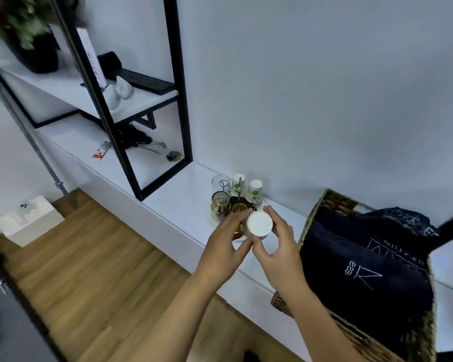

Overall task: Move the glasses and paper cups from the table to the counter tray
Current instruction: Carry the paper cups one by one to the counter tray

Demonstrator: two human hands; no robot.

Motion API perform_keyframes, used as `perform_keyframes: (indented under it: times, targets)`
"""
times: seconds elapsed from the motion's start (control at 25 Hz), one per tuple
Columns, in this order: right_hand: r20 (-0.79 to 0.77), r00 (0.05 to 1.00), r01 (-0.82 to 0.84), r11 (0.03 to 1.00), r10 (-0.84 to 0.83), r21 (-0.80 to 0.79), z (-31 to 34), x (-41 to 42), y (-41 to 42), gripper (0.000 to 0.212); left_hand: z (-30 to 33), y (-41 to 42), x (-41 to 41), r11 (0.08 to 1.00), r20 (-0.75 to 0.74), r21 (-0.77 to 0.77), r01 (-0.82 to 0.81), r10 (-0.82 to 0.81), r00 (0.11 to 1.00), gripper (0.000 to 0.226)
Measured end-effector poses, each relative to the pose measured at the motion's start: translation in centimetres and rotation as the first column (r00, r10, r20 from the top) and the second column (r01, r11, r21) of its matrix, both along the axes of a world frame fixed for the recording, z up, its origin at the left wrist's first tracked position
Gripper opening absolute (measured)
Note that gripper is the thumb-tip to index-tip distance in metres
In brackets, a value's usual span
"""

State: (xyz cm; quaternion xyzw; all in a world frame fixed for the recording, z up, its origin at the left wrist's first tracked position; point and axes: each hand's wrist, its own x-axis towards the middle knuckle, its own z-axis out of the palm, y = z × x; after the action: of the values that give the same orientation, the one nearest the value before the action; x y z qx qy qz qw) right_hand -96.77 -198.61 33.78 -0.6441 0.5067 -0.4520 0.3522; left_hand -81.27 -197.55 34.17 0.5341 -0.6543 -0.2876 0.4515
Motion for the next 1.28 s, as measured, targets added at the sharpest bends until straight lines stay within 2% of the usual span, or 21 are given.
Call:
perform_keyframes:
  times: [0.12,0.36,0.48,0.64,0.88,1.08,1.28]
  targets:
    - [-0.011,0.999,0.044,0.997,-0.044,0.063,-1.3,-0.5,-4.3,0.069,-1.2,-4.7,-0.2,0.998,-0.077,0.042,0.041,-0.037,0.996,0.060]
    - [-0.008,1.000,-0.001,0.996,0.002,0.088,-4.0,-0.7,-14.8,0.070,-2.4,-14.7,-0.3,0.987,-0.155,0.151,0.057,-0.033,0.987,0.046]
    - [-0.050,0.999,-0.005,0.989,0.013,0.147,-6.0,-0.8,-19.5,0.060,-3.8,-19.7,-0.6,0.971,-0.052,0.236,0.025,-0.013,0.999,0.051]
    - [-0.095,0.993,-0.038,0.967,0.064,0.251,-9.1,-1.4,-23.2,0.059,-6.7,-23.3,-1.6,0.948,0.076,0.317,-0.004,-0.021,0.997,0.055]
    - [-0.108,0.990,-0.054,0.939,0.096,0.339,-12.6,-1.1,-25.6,0.053,-10.1,-25.7,-1.5,0.918,0.313,0.395,-0.040,-0.094,0.945,0.054]
    - [-0.184,0.976,-0.040,0.925,0.117,0.378,-14.3,-1.1,-26.1,0.049,-11.4,-26.8,-1.5,0.921,0.424,0.389,0.016,-0.194,0.885,0.031]
    - [-0.227,0.963,-0.040,0.906,0.148,0.421,-15.6,-1.1,-26.3,0.048,-12.4,-27.4,-1.6,0.895,0.490,0.446,0.026,-0.268,0.829,0.028]
